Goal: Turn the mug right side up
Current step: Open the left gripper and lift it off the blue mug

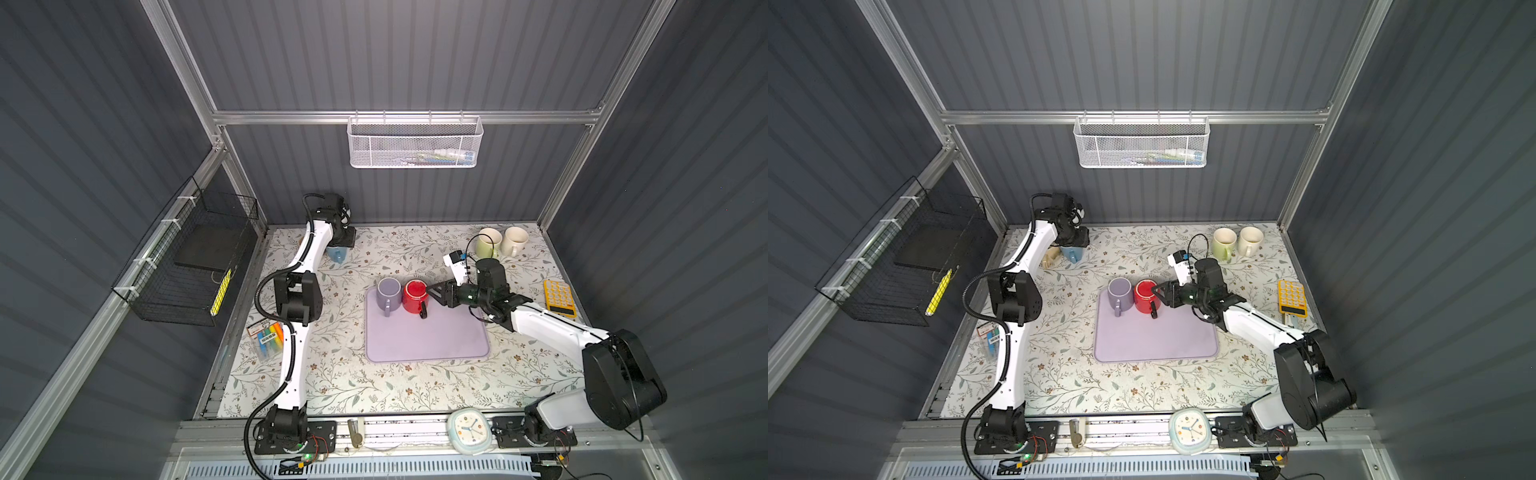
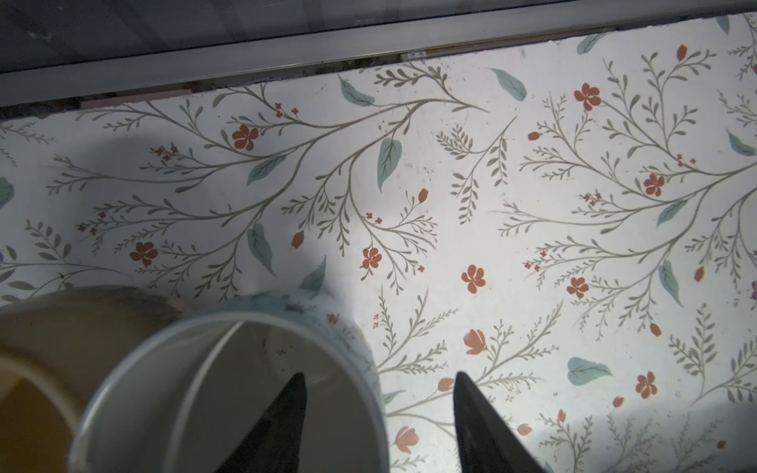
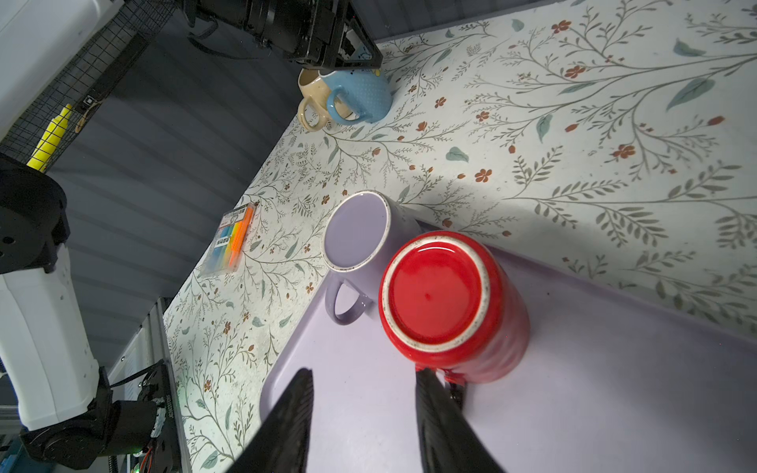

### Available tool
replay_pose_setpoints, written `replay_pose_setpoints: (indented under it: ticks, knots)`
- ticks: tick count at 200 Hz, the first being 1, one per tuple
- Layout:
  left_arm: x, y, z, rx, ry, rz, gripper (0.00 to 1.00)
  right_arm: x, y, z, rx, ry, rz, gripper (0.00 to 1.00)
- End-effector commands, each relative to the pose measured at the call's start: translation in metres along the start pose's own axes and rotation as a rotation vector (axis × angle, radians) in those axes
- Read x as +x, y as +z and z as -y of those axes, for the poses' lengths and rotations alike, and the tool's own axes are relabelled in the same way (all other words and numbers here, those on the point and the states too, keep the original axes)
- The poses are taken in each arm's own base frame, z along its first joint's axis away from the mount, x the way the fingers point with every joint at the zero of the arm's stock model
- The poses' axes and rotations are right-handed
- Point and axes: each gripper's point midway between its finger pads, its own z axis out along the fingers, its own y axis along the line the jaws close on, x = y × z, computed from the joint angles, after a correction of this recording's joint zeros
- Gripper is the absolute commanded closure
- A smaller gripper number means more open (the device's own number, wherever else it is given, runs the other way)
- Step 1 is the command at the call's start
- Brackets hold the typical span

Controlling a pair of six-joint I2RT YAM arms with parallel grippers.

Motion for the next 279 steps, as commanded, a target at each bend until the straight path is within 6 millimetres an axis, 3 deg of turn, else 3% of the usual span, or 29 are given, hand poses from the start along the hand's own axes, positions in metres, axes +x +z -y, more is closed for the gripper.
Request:
replay_pose_setpoints:
  ticks: [1, 65, 121, 169, 213, 266, 269, 279]
  knots:
    - [-0.017, -0.028, 0.008, 0.033, 0.016, 0.07, 0.42, -0.009, 0.003, -0.002, 0.004, -0.017, 0.015, 0.56]
    - [-0.04, -0.088, 0.025, 0.077, 0.058, 0.191, 0.4, -0.006, 0.002, 0.007, 0.064, -0.043, -0.013, 0.56]
    - [-0.04, -0.134, 0.05, 0.115, 0.103, 0.247, 0.39, 0.003, -0.004, 0.021, 0.153, -0.06, -0.064, 0.53]
    - [-0.01, -0.173, 0.084, 0.146, 0.192, 0.309, 0.39, 0.014, -0.007, 0.028, 0.206, -0.066, -0.11, 0.5]
    - [0.022, -0.21, 0.094, 0.155, 0.231, 0.355, 0.39, 0.023, -0.006, 0.03, 0.232, -0.074, -0.156, 0.5]
    - [0.077, -0.224, 0.102, 0.179, 0.258, 0.353, 0.39, 0.04, 0.004, 0.034, 0.267, -0.089, -0.219, 0.5]
    - [0.087, -0.216, 0.101, 0.179, 0.258, 0.332, 0.39, 0.041, 0.005, 0.034, 0.267, -0.088, -0.222, 0.5]
    - [0.097, -0.218, 0.101, 0.183, 0.261, 0.347, 0.39, 0.045, 0.008, 0.033, 0.27, -0.09, -0.234, 0.5]
